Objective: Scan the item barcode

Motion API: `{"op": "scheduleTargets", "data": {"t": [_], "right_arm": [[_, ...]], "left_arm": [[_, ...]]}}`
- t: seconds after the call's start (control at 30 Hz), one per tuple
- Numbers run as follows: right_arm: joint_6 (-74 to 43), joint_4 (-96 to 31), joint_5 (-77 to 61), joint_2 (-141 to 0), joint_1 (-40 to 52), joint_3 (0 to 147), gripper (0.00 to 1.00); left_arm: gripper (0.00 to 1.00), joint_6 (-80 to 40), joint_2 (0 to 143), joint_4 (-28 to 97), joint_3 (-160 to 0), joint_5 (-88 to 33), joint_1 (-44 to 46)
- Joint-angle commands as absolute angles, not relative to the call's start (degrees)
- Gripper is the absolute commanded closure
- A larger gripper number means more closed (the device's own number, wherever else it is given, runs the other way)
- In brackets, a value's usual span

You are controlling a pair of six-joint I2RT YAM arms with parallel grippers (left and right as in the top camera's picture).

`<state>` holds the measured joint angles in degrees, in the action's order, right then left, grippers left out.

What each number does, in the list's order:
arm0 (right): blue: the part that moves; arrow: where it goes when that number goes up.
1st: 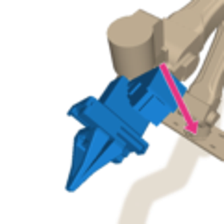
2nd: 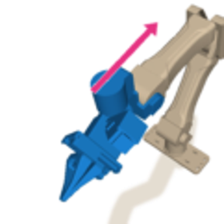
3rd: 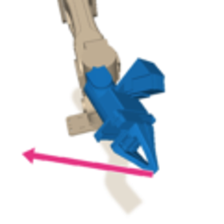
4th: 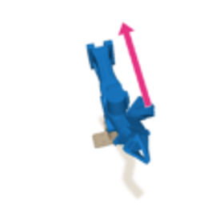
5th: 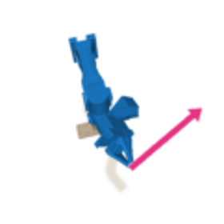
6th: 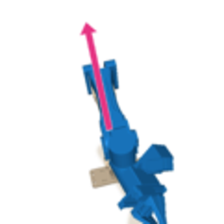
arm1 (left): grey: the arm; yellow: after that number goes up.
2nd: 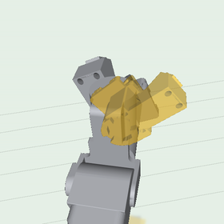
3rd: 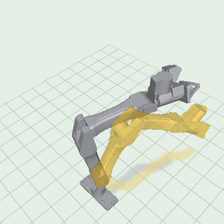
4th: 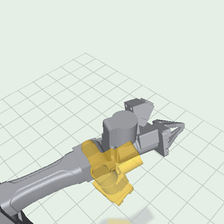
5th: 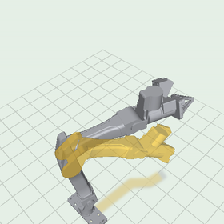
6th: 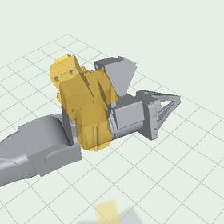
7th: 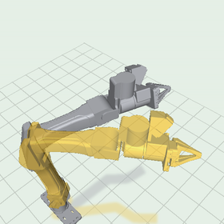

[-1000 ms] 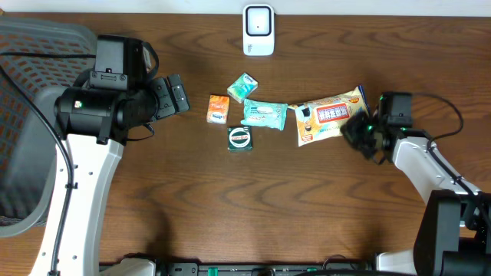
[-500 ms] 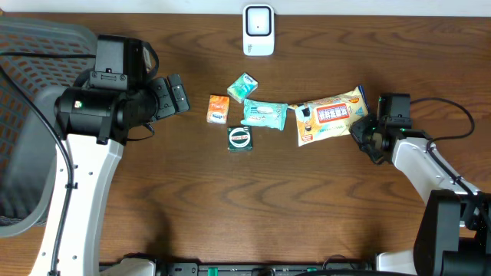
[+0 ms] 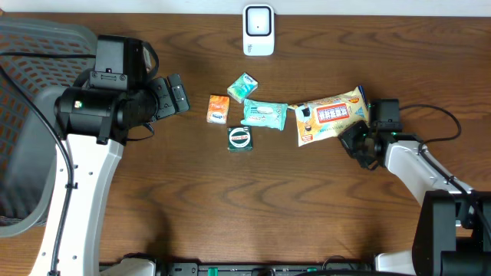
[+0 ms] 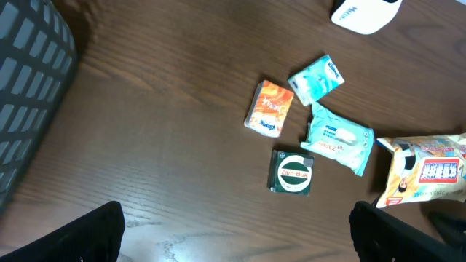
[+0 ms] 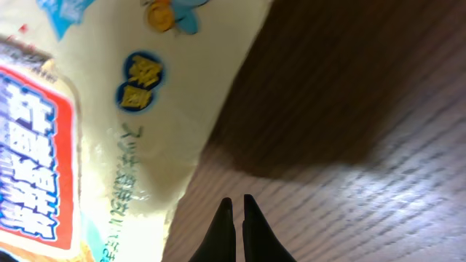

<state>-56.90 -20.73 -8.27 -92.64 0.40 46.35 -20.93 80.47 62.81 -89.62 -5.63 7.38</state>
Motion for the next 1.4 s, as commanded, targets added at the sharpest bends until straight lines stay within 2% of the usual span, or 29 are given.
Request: {"op": "scheduleTargets", "data": {"t": [0.0, 0.33, 0.53, 0.63, 0.83, 1.1, 1.17, 1.23, 1.37], "right_arm": [[-58.13, -19.79, -4.82, -93.25, 0.78, 45.95, 0.99], [-59.02, -11.4, -4.86, -104.14, 0.62, 45.95, 0.99], [-53.45, -3.77, -5.04, -105.43, -1.58, 46.94, 0.99], [-47.42, -2.02, -5.06, -105.23, -3.44, 50.06, 0.95], [-36.56, -2.35, -9.54, -105.23, -6.33, 60.12, 0.91], [-31.77, -8.56, -22.26, -105.23, -3.73, 72.88, 0.87], [-28.05, -11.53, -22.0, -105.23, -1.17, 74.15, 0.84], [-23.62, -14.24, -20.29, -105.23, 1.85, 74.26, 0.76], [-16.51, -21.54, -8.69, -105.23, 9.65, 74.26, 0.5]], "left_arm": [[0.02, -20.6, 80.49, 62.96, -90.32, -5.28, 7.14], [0.02, -20.6, 80.49, 62.96, -90.32, -5.28, 7.14], [0.02, -20.6, 80.49, 62.96, -90.32, -5.28, 7.14], [0.02, -20.6, 80.49, 62.96, -90.32, -5.28, 7.14], [0.02, -20.6, 80.49, 62.96, -90.32, -5.28, 7.14], [0.02, -20.6, 80.49, 62.96, -90.32, -5.28, 7.14], [0.02, -20.6, 80.49, 62.96, -90.32, -5.28, 7.14], [0.02, -20.6, 80.49, 62.96, -90.32, -5.28, 7.14], [0.02, -20.6, 80.49, 62.96, -90.32, -5.28, 7.14]]}}
